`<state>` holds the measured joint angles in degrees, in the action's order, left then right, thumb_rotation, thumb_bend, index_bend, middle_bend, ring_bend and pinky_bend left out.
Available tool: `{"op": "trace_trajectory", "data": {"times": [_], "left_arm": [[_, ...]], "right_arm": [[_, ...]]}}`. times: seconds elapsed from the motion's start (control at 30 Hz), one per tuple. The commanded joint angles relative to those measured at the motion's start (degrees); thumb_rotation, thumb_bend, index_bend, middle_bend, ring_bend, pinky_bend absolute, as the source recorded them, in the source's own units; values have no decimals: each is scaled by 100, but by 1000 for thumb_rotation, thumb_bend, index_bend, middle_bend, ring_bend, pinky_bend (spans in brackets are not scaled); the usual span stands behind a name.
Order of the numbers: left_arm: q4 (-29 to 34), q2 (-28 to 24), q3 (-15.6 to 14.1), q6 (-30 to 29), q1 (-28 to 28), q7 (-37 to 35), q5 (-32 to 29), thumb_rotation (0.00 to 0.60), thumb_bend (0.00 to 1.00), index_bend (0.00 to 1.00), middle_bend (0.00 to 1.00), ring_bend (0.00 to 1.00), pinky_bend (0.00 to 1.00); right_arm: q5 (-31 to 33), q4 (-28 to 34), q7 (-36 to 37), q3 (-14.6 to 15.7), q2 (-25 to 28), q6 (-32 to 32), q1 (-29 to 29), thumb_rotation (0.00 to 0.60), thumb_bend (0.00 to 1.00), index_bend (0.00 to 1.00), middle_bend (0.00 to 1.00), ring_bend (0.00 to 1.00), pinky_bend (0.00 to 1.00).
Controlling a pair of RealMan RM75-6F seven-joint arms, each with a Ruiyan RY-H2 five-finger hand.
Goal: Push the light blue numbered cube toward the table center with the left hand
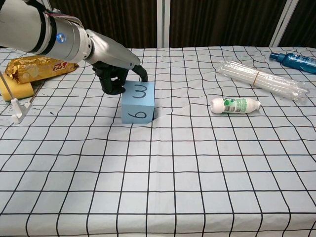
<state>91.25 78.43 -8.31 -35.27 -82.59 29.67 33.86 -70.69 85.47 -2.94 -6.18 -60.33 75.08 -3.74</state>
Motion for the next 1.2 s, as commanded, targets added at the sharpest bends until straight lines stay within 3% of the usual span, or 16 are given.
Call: {"op": "trace_trajectory", "data": {"times": [0.03,0.53,0.8,0.93,1.03,1.1,1.2], "left_arm": [[-12,15,0,-19,-6,12,-9,600,515,197,806,837,814],[95,-136,90,-304,130,0,120,600,516,169,801,836,814],[403,-437,114,-969,378,104,74,600,501,168,803,836,814],[807,-760,88,-1825,802,109,362,600,440,168,794,828,813],[1164,-1069,-11,-2818,1418,-17,983,600,363,182,742,781,776],[1343,-1238,-143,-3430,1827,-74,1461,600,315,198,663,691,712],[1441,-1424,-420,-4488,2564,-75,2312,600,240,209,482,441,554]], "right_arm": [[15,-3,8,0,6,-21,-2,600,156,0,0,0,0],[11,57,-25,-2,32,-20,-10,600,157,0,0,0,0],[-42,165,-66,-6,75,64,3,600,158,0,0,0,0],[-78,208,-69,-5,96,108,11,600,158,0,0,0,0],[-120,228,-56,-4,108,152,19,600,158,0,0,0,0],[-161,243,-44,-3,116,189,24,600,158,0,0,0,0],[-265,290,-34,0,144,277,32,600,157,0,0,0,0]]}}
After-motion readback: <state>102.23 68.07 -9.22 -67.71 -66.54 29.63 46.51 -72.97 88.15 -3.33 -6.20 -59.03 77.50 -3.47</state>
